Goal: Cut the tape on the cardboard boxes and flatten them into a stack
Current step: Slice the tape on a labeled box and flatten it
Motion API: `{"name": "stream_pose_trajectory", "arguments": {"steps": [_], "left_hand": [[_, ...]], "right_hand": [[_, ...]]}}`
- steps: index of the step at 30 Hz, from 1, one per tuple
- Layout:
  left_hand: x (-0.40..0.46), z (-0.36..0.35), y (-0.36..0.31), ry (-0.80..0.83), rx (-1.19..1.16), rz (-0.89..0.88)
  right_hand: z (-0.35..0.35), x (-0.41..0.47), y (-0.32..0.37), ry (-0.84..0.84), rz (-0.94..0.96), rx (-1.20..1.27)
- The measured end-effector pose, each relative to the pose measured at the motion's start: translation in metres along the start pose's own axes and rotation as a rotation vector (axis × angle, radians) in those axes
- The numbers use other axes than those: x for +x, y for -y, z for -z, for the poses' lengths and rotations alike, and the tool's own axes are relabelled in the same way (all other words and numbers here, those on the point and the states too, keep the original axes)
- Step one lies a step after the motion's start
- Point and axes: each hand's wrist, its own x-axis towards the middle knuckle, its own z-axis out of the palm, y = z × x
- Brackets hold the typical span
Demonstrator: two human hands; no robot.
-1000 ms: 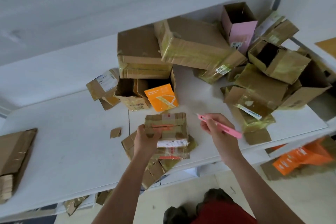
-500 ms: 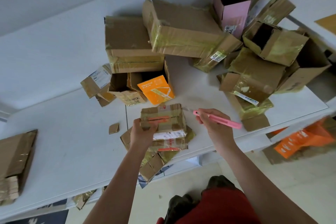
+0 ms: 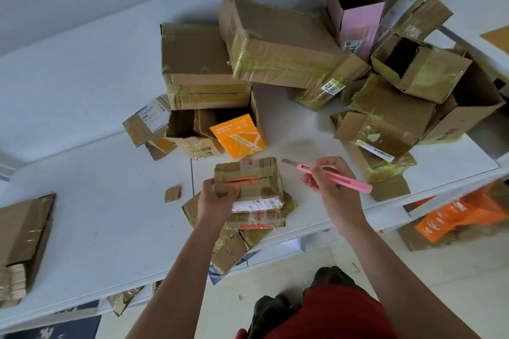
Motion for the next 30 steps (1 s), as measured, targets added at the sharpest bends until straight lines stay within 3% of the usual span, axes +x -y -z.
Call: {"name": "stream_pose_trajectory", "arguments": {"steps": [23, 30], "left_hand": [[0.002, 0.002, -0.001, 0.016, -0.042, 0.012], [0.002, 0.001, 0.000, 0.014, -0.036, 0.001]], "right_hand": [[-0.001, 0.000, 0.000, 0.041, -0.028, 0.020], [-0.005, 0.004, 0.000, 0.087, -0.138, 0.190]]}}
